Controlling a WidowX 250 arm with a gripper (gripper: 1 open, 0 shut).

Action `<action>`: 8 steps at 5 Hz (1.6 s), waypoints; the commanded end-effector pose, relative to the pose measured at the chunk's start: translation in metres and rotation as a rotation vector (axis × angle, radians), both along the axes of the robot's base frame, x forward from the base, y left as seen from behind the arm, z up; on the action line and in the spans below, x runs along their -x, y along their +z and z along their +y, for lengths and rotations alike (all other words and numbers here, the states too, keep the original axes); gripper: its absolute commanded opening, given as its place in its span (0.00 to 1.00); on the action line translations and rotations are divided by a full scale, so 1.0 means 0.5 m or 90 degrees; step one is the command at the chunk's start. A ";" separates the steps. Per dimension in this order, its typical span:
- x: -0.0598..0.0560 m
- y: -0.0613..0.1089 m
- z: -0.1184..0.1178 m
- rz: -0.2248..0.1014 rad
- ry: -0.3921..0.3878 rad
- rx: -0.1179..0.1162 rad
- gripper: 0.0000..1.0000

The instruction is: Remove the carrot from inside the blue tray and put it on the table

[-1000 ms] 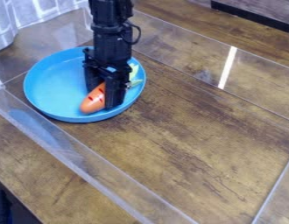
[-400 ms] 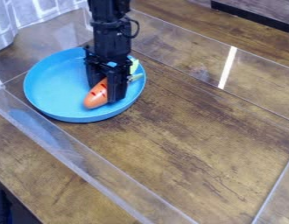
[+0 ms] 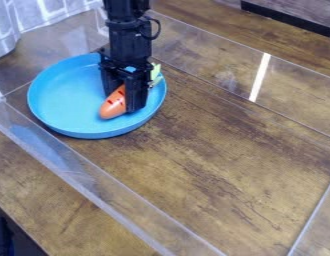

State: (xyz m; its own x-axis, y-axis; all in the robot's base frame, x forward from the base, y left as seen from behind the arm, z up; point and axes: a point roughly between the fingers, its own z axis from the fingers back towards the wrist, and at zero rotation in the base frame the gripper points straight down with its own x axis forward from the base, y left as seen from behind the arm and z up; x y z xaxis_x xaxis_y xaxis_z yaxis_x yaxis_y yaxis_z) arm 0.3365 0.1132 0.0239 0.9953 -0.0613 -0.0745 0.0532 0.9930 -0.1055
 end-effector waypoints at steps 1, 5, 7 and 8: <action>0.000 -0.002 0.014 -0.001 0.004 -0.001 0.00; -0.016 -0.008 -0.004 0.006 -0.018 0.000 0.00; -0.021 -0.011 -0.014 0.007 -0.030 0.003 0.00; -0.024 -0.012 -0.019 0.007 -0.036 0.005 0.00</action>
State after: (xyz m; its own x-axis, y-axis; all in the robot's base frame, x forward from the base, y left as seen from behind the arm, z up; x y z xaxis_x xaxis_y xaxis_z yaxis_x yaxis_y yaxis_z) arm 0.3488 0.1115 0.0242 0.9939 -0.0827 -0.0735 0.0748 0.9918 -0.1034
